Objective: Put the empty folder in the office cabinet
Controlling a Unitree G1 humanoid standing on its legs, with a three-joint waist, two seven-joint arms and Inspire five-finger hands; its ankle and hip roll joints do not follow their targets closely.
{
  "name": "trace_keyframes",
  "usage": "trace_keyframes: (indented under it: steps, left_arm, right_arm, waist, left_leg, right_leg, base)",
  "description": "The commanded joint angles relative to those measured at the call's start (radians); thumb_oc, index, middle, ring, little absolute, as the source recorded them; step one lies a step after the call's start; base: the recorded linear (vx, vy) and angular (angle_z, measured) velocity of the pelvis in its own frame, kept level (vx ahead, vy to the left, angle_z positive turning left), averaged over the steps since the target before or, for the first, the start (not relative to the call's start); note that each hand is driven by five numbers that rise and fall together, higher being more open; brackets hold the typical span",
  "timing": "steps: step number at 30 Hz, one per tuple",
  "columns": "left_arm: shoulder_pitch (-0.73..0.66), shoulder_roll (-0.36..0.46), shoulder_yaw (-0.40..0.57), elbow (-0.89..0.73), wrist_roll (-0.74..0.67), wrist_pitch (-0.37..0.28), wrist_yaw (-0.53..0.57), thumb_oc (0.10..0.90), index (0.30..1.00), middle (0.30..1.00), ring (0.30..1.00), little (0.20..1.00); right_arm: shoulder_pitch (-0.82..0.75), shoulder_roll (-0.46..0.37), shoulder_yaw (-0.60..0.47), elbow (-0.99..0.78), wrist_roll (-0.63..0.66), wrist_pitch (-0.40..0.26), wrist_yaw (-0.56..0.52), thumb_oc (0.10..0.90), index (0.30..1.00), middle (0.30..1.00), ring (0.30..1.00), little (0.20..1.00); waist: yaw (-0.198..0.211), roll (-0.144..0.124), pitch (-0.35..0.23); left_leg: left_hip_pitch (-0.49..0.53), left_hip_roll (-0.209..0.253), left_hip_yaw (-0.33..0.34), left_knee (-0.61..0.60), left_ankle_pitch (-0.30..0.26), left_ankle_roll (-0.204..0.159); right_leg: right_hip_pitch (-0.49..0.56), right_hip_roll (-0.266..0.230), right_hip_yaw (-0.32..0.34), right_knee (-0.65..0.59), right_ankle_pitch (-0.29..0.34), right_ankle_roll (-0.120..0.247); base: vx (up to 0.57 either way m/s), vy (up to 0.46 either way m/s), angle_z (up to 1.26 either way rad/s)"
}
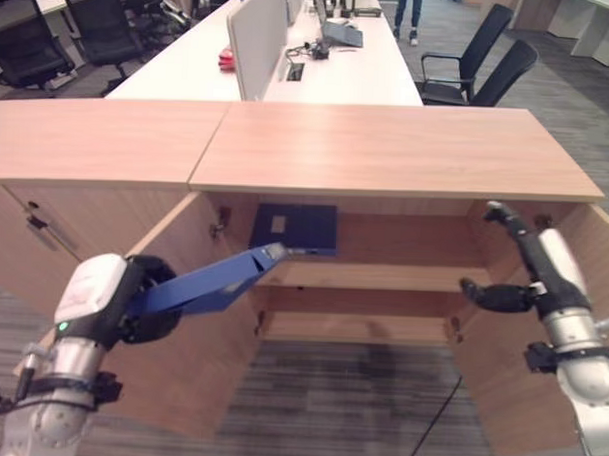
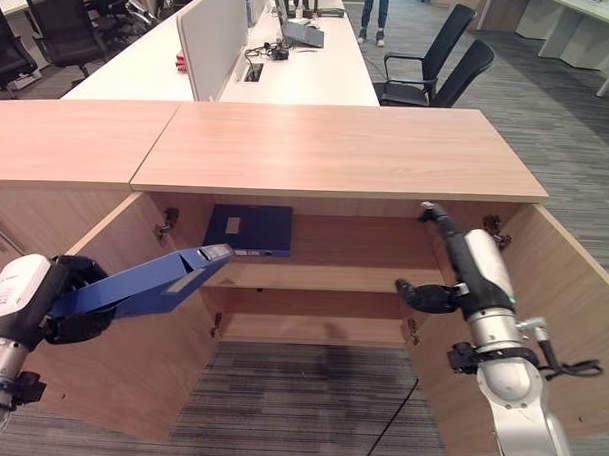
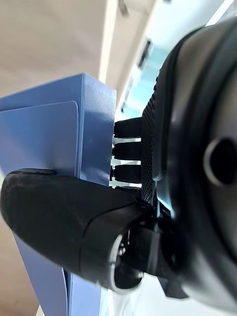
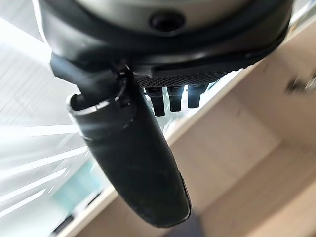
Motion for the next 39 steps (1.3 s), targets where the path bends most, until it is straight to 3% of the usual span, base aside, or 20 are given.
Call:
trace_keyframes:
  steps: [1,9,24,32,39]
  left_arm:
    - [-0.138,0.141,0.014,-0.145,-0.031,-0.112,0.099,0.400,0.300,0.300,0.300,0.300]
    - [-0.223,0.225,-0.108,-0.197,-0.110,-0.147,0.056,0.400,0.300,0.300,0.300,0.300]
    - [-0.319,0.311,-0.235,-0.214,-0.208,-0.166,0.009,0.400,0.300,0.300,0.300,0.300]
    - [-0.368,0.282,-0.299,-0.193,-0.218,-0.161,0.009,0.400,0.300,0.300,0.300,0.300]
    - [-0.451,0.186,-0.358,-0.150,-0.190,-0.139,0.047,0.400,0.300,0.300,0.300,0.300]
  right_arm:
    - [-0.161,-0.051,0.023,0.014,0.046,-0.083,0.032,0.800,0.900,0.900,0.900,0.900]
    - [-0.267,-0.043,0.163,0.055,0.061,-0.094,0.034,0.800,0.900,0.900,0.900,0.900]
    - [-0.314,-0.022,0.202,0.026,0.049,-0.099,0.002,0.800,0.900,0.900,0.900,0.900]
    - [-0.328,-0.010,0.233,-0.007,0.066,-0.104,0.019,0.800,0.900,0.900,0.900,0.900]
    - [-0.365,0.000,0.302,-0.017,0.047,-0.106,0.041,0.800,0.900,0.900,0.900,0.900]
  waist:
    - [0.014,-0.041,-0.063]
    - [0.014,-0.037,-0.066]
    - [0.005,-0.032,-0.073]
    - [0.001,-0.036,-0.073]
    - [-0.003,-0.039,-0.074]
  left_leg:
    - [0.005,0.016,-0.028,-0.007,-0.055,-0.042]
    - [0.010,0.018,-0.023,-0.007,-0.051,-0.045]
    - [0.017,0.014,-0.021,-0.007,-0.054,-0.044]
    - [0.019,0.013,-0.022,-0.007,-0.054,-0.043]
    - [0.018,0.016,-0.021,-0.007,-0.053,-0.043]
  right_leg:
    - [0.033,-0.023,-0.014,-0.001,-0.059,0.069]
    - [0.036,-0.022,-0.015,-0.001,-0.057,0.069]
    - [0.036,-0.023,-0.013,-0.001,-0.055,0.072]
    - [0.037,-0.023,-0.012,-0.001,-0.054,0.072]
    - [0.037,-0.022,-0.009,-0.001,-0.056,0.069]
  base:
    - [0.00,0.000,0.00]
    - [0.00,-0.001,-0.01]
    - [0.00,0.000,-0.01]
    - [0.00,0.000,0.00]
    - [0.00,0.000,0.00]
